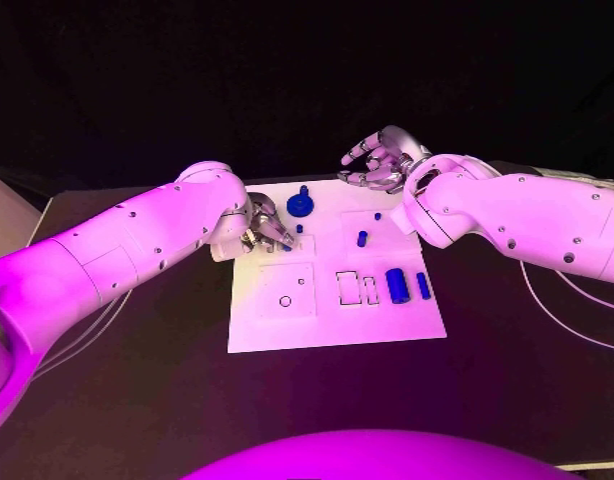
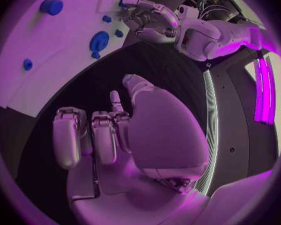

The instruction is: Assemble the parts on the task board

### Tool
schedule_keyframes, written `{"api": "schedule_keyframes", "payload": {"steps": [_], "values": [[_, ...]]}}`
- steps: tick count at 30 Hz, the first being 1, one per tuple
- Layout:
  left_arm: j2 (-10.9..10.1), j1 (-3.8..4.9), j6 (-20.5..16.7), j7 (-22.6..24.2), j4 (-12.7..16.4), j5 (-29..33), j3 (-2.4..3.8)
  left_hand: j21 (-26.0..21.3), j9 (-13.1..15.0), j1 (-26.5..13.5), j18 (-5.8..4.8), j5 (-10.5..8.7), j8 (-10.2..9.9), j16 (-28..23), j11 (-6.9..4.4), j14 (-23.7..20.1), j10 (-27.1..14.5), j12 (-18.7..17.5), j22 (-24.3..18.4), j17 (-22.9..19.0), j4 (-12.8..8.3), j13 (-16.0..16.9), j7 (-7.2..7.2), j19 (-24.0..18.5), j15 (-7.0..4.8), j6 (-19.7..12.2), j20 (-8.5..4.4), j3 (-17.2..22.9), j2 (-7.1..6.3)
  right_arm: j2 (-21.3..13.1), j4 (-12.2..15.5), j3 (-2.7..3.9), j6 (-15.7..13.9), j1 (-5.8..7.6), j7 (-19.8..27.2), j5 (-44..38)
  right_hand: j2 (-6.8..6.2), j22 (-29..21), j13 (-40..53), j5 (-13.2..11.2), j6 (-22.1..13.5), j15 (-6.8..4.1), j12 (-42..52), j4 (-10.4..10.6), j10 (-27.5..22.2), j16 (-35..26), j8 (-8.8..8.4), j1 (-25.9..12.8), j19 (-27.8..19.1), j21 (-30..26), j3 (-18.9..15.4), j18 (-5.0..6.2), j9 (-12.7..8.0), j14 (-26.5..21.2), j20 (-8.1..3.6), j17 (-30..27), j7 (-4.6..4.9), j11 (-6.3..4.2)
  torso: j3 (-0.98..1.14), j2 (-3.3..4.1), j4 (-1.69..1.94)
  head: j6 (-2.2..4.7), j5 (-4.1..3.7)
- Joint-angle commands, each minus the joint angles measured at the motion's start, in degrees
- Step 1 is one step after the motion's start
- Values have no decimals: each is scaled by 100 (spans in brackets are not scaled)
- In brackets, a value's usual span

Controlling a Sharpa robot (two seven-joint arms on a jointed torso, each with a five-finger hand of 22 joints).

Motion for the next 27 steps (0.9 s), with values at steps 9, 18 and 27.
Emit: {"api": "schedule_keyframes", "payload": {"steps": [9, 18, 27], "values": [[-27, -108, -34, -13, 67, -58, -47, -48, -13, 15, -87, -80, -62, 25, -11, 460, -19, 59, -15, 1143, 542, 15, 47, 33, -15, 62, -4, -941, -117, -9, 11, 4, 58, -3, 37, -58, -51, 794, 1234, 18, 5, 21, 2, -2, 305, -2, -20, -21, 343, -40, 29, -61, -5, 567, 27, 1377, 16, 28, 3, 7, -1, 20, -5], [-88, -118, -95, -6, 132, -83, -45, -54, -17, -74, -86, -160, -81, 29, -5, 463, -18, 69, -16, 1152, 555, 18, 52, 35, -10, 69, 0, -1204, -123, -16, 8, 4, 57, -4, 38, -57, -51, 794, 1234, 18, 5, 21, 2, -2, 305, -2, -20, -21, 343, -40, 29, -61, -5, 567, 27, 1377, 16, 28, 0, -1, -1, 20, -9], [-167, -124, -118, -9, 240, -95, -39, -59, -16, -167, -87, -1121, -114, 33, -3, 467, -19, 97, -4, 1164, 567, 27, 50, 43, -6, 72, 7, -1749, 34, -23, 6, 4, 56, -9, 40, -56, -51, 794, 1234, 18, 5, 21, 2, -2, 305, -2, -20, -21, 343, -40, 29, -61, -5, 567, 27, 1377, 16, 28, -1, -2, 1, 27, -4]]}}
